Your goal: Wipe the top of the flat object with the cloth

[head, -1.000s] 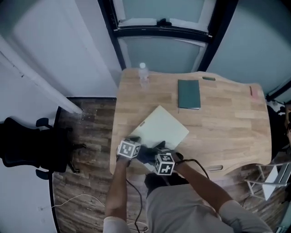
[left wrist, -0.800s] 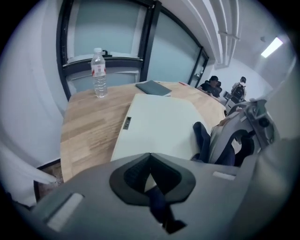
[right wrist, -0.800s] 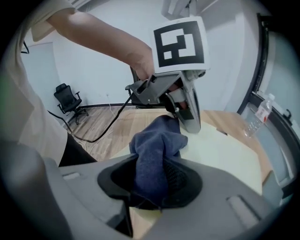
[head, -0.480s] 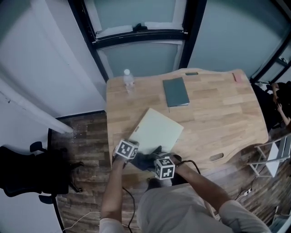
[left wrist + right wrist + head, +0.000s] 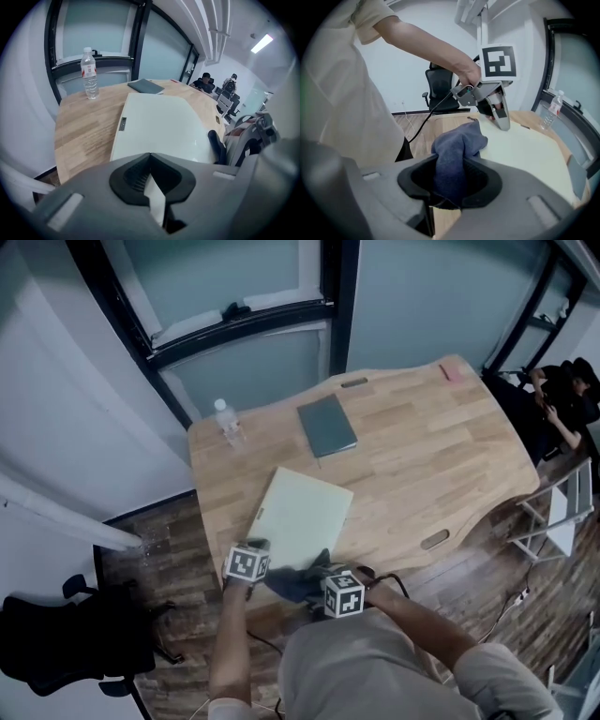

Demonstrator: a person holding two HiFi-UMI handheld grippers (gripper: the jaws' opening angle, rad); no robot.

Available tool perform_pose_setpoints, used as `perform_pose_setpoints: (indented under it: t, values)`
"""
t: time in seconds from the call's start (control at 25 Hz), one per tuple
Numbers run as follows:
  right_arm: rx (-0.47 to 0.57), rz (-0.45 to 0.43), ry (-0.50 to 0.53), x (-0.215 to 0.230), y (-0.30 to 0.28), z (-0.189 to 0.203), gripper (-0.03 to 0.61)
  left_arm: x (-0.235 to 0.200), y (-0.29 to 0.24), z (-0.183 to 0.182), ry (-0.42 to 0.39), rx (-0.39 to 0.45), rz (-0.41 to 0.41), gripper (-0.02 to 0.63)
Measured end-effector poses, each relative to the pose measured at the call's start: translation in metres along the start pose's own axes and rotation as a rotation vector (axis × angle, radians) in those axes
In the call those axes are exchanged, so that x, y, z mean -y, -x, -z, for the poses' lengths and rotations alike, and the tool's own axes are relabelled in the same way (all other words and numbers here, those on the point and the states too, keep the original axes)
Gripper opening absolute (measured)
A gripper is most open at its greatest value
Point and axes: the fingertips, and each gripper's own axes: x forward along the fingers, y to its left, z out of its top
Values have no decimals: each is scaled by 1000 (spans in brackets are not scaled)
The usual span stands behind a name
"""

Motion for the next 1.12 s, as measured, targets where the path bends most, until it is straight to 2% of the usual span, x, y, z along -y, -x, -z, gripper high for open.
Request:
perform_pose_setpoints:
  t: [0.32, 0.52, 0.8, 1.12]
  values:
    - [25, 59, -80, 8, 15, 20, 137, 2, -4, -3, -45, 29, -5, 8]
    - [27, 101, -140, 27, 29, 36, 137, 1, 3, 2, -61, 29, -22, 8]
    - [3, 208, -253, 75, 61, 72, 137, 8, 2, -5, -83, 55, -31, 8]
    - [-22, 217, -303, 106, 70, 81, 137, 7, 4, -5, -90, 77, -51, 8]
